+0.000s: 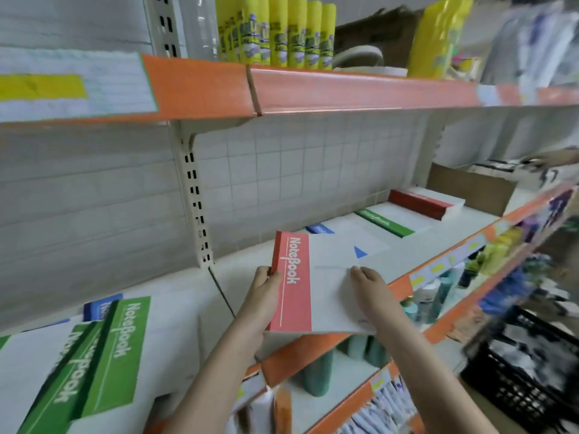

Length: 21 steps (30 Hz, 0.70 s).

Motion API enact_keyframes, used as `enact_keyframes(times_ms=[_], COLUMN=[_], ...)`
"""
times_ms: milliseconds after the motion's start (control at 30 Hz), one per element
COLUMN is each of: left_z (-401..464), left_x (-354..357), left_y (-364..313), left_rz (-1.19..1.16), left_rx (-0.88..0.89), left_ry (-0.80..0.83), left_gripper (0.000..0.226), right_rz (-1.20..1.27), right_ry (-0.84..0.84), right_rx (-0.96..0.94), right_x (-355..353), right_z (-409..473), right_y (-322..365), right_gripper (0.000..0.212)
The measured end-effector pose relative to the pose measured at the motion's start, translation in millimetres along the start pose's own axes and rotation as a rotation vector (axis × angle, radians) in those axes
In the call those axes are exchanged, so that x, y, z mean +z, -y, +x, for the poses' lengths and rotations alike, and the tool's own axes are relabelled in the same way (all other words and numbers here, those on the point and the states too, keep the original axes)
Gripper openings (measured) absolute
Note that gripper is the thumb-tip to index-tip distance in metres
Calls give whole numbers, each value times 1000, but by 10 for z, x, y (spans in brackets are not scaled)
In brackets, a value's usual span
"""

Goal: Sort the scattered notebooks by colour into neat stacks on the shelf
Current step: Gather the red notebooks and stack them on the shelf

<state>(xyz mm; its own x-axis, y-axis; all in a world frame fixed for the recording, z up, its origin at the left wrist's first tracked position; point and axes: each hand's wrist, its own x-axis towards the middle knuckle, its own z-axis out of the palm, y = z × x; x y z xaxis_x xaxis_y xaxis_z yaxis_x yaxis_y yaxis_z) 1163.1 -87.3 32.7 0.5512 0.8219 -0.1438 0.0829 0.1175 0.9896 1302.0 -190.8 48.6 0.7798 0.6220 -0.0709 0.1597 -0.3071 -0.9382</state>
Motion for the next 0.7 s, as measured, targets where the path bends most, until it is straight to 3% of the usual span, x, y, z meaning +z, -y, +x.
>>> enact_keyframes(times_ms=[333,433,700], left_z=[208,302,697], left_x=[1581,2010,2995], left_y=[70,121,196], left_rz=[8,20,53], left_rx=[-58,-52,-34], left_ry=[319,382,481], left_gripper=[22,17,15], right_rz=[73,57,63], right_ry=[-244,-343,-420], right_rx=[109,127,161], right_x=[-1340,-1690,-2426], right_z=[275,283,688], right_y=[-739,-886,-1243], right_gripper=[31,26,25])
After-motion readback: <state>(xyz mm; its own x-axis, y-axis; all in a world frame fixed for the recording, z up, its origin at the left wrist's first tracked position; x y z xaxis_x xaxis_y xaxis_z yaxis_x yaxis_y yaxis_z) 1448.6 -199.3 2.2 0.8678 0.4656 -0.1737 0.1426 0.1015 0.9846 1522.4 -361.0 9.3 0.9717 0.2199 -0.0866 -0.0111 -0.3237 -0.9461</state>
